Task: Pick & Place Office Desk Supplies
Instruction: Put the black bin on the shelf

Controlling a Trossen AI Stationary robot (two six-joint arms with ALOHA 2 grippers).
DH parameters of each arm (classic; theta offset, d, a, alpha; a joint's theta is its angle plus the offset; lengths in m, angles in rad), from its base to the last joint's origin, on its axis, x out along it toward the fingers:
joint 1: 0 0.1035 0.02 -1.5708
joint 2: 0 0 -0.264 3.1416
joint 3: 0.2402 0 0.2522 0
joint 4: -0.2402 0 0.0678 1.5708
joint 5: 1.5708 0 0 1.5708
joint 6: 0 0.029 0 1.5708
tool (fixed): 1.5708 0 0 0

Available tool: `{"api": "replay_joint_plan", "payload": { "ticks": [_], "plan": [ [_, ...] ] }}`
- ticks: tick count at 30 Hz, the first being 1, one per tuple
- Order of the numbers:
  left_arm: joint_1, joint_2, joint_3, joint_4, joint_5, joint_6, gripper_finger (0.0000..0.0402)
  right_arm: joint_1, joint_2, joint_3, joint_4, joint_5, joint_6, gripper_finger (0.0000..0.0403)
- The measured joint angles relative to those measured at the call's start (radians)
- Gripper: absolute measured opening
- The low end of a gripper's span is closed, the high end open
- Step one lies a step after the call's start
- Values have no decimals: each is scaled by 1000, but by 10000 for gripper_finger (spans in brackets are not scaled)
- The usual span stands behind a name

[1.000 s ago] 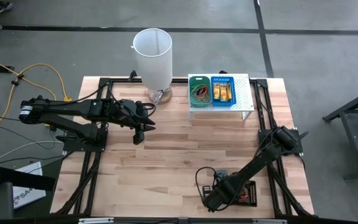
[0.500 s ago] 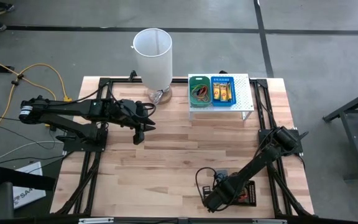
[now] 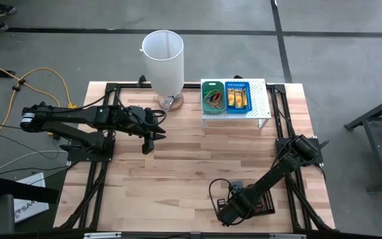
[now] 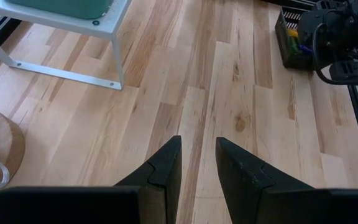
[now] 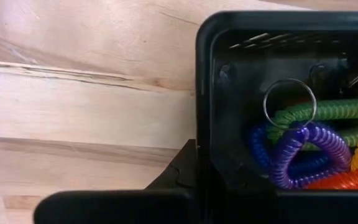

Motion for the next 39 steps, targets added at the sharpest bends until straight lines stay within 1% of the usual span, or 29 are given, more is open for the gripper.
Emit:
{"api": "replay_joint_plan", "payload": {
  "ticks": [10, 18, 28, 39],
  "plan": [
    [0, 0, 0, 0, 0, 0, 95, 0, 0, 0, -4, 2, -28, 3],
    [0, 0, 0, 0, 0, 0, 95, -3, -5, 1, -7, -5, -103, 3],
    [0, 0, 0, 0, 0, 0, 95, -14, -108, 1, -83, 70, -218, 2],
    [0, 0, 0, 0, 0, 0, 95, -29, -208, 1, -198, 66, -368, 2]
  ]
}}
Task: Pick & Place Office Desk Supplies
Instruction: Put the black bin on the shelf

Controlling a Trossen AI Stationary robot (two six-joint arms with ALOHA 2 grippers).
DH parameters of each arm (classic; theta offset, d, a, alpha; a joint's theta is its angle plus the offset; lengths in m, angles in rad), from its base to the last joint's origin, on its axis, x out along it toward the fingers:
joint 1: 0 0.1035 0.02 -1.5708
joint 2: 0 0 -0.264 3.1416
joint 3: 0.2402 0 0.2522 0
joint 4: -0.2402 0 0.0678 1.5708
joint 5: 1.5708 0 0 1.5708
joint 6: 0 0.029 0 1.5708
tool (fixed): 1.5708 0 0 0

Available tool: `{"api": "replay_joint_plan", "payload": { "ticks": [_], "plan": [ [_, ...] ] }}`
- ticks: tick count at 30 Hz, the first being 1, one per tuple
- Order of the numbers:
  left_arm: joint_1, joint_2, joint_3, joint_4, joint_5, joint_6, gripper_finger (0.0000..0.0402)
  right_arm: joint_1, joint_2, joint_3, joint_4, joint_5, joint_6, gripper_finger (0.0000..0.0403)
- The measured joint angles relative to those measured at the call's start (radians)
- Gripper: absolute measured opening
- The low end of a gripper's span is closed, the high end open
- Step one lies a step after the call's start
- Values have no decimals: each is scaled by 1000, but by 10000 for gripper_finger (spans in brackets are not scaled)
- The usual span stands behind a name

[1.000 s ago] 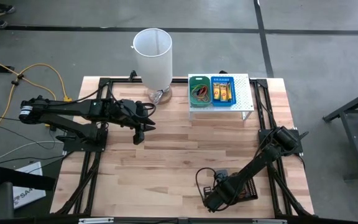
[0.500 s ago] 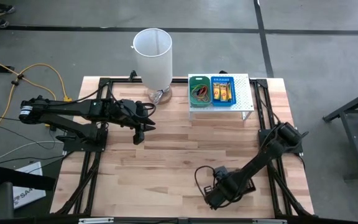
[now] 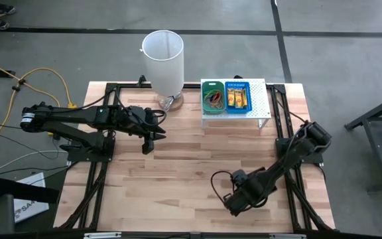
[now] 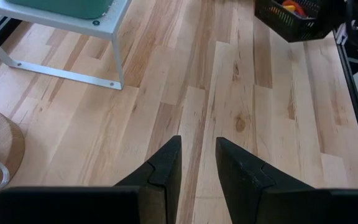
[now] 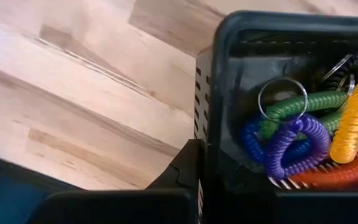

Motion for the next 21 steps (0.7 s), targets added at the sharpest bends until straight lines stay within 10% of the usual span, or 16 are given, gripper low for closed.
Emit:
{"api": "replay_joint_plan", "payload": {
  "ticks": [21],
  "plan": [
    [0, 0, 0, 0, 0, 0, 95, -6, -161, 0, -190, 72, -399, 3]
  ]
}}
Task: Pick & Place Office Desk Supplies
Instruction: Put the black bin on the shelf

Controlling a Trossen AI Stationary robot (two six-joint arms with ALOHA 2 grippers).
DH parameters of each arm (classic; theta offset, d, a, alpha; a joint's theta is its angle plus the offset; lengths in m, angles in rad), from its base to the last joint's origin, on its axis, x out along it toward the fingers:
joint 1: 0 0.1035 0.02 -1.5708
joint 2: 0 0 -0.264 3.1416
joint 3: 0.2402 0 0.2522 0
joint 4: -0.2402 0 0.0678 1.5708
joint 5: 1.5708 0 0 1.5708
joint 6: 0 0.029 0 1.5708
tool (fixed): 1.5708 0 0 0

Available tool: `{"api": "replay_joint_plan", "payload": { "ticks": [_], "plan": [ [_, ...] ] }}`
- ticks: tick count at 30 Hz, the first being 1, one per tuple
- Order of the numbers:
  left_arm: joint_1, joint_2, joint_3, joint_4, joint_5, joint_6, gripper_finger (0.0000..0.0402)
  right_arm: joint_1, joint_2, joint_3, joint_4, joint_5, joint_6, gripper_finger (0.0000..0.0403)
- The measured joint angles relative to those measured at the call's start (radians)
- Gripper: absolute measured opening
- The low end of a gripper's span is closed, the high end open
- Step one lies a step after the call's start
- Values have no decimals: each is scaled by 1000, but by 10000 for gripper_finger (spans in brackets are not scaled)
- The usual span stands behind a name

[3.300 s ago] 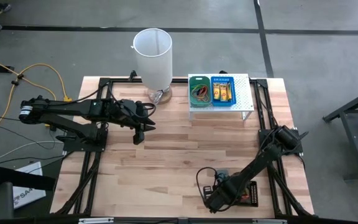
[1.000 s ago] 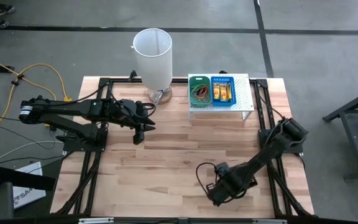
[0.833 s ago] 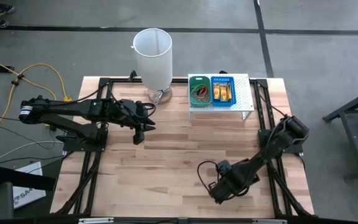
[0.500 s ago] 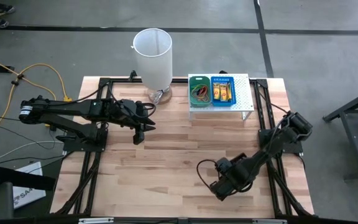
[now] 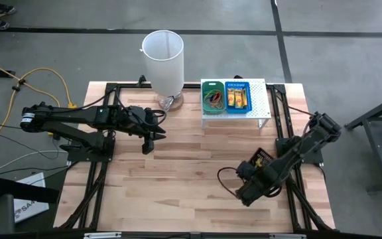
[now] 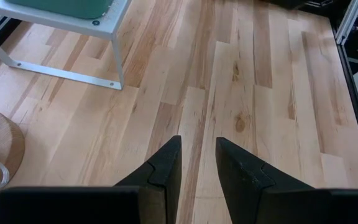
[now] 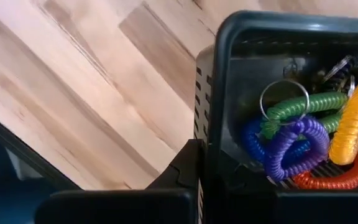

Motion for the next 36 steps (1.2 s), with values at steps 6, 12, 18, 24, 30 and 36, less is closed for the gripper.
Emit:
{"api": "replay_joint_plan", "payload": {
  "ticks": [6, 12, 18, 24, 30, 36],
  "plan": [
    [0, 0, 0, 0, 0, 0, 95, 17, -67, 0, -115, 5, -113, 3],
    [0, 0, 0, 0, 0, 0, 95, 15, -101, 0, -225, 45, -308, 3],
    [0, 0, 0, 1, 0, 0, 95, -24, -127, 0, -222, 159, -506, 3],
    [0, 0, 0, 2, 0, 0, 95, -120, -163, 0, -222, 142, -535, 3],
    [0, 0, 0, 2, 0, 0, 95, -169, -224, -1, -223, 170, -567, 3],
    [0, 0, 0, 2, 0, 0, 95, -170, -318, -80, -224, 191, -509, 3]
  ]
}}
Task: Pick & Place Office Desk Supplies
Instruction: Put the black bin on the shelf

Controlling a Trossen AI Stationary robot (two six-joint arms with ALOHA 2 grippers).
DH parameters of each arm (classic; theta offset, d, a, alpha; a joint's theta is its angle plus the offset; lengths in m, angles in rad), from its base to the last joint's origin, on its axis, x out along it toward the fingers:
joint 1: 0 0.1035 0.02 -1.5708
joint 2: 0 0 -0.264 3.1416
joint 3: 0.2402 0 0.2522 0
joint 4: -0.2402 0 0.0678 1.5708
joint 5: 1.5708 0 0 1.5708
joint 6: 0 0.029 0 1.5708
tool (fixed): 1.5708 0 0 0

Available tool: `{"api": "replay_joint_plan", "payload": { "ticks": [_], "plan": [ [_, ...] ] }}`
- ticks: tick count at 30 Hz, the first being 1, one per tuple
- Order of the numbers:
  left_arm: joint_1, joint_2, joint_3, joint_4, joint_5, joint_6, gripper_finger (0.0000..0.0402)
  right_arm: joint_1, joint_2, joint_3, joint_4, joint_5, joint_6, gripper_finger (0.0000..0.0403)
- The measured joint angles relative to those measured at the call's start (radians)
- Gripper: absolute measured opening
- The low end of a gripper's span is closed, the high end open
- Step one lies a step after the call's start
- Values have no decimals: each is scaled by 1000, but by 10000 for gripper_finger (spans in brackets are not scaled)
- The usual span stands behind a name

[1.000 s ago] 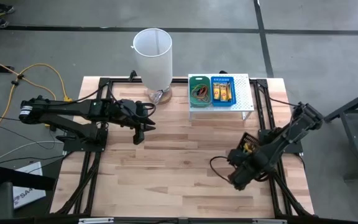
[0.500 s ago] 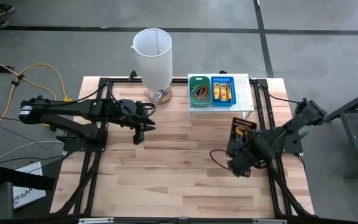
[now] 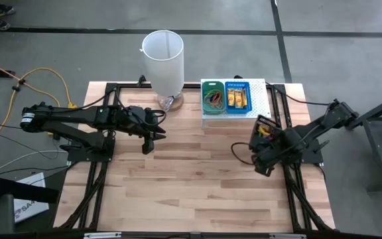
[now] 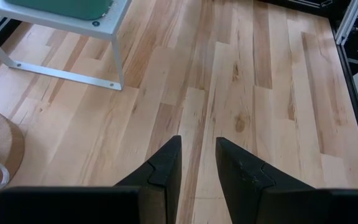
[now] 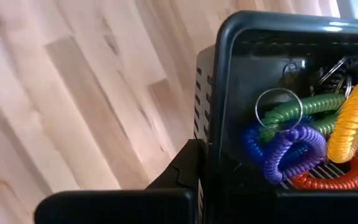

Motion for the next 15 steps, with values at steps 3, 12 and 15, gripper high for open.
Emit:
{"api": "replay_joint_plan", "payload": {
  "ticks": [3, 12, 15],
  "plan": [
    [0, 0, 0, 0, 0, 0, 95, 0, -55, -73, 2, 4, 33, 3],
    [0, 0, 0, 0, 0, 0, 95, -18, -148, -176, 1, 61, -7, 3],
    [0, 0, 0, 0, 0, 0, 95, -54, -164, -176, 1, 85, -92, 3]
  ]
}}
